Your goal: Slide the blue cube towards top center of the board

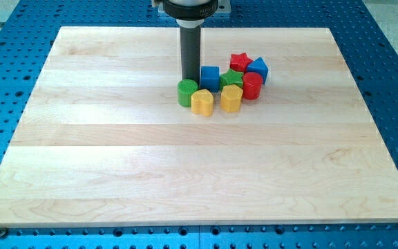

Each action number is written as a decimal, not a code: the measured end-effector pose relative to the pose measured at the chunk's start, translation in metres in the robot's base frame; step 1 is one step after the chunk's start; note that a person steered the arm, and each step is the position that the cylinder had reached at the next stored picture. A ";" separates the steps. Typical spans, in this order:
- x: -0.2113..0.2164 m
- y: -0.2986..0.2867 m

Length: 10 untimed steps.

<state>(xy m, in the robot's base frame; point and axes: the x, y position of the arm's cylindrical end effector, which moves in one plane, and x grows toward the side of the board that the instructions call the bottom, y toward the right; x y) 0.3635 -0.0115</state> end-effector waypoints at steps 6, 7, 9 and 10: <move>-0.067 0.049; -0.078 0.092; -0.024 0.154; -0.013 0.157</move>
<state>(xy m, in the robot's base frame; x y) 0.3502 0.1457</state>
